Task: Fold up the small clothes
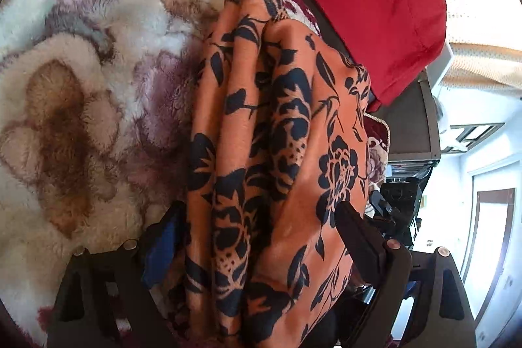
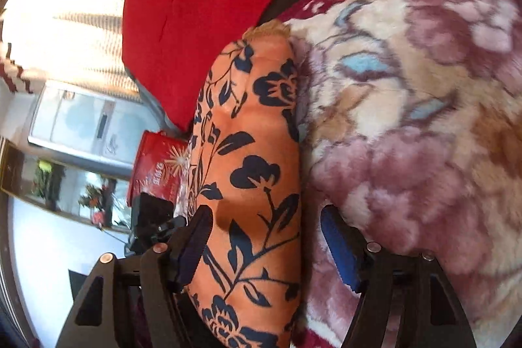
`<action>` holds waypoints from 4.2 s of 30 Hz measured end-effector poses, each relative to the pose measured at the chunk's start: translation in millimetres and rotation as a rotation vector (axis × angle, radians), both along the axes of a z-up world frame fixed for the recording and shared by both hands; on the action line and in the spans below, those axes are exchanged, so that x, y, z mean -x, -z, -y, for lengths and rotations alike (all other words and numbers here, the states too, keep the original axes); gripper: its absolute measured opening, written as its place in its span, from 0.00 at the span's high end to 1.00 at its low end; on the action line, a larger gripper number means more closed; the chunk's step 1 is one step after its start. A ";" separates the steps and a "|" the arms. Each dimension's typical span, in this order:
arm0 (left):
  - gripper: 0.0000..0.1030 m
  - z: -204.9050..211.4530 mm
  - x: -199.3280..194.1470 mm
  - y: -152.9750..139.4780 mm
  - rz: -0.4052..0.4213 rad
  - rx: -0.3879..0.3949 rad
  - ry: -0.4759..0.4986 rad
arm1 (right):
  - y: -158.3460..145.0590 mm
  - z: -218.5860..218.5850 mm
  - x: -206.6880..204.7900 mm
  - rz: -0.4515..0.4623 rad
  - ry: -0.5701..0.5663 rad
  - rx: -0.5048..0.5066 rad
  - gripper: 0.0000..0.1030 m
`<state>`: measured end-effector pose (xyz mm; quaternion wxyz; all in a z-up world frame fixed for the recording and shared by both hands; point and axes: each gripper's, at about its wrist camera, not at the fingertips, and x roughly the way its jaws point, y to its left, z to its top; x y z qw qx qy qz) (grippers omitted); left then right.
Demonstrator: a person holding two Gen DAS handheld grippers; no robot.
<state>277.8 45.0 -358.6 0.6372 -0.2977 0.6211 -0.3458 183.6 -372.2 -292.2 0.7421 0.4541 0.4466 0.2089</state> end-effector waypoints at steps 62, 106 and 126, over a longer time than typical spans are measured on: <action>0.18 212.0 170.8 -186.7 0.950 -0.935 -0.082 | -122.8 8.1 110.4 0.146 0.158 0.543 0.41; 0.00 106.4 292.3 -365.6 1.183 -0.746 -0.475 | -299.6 -106.2 266.4 0.412 0.375 0.920 0.32; 0.00 93.7 277.3 -368.3 1.195 -0.694 -0.463 | -309.3 -115.9 248.2 0.385 0.390 0.972 0.32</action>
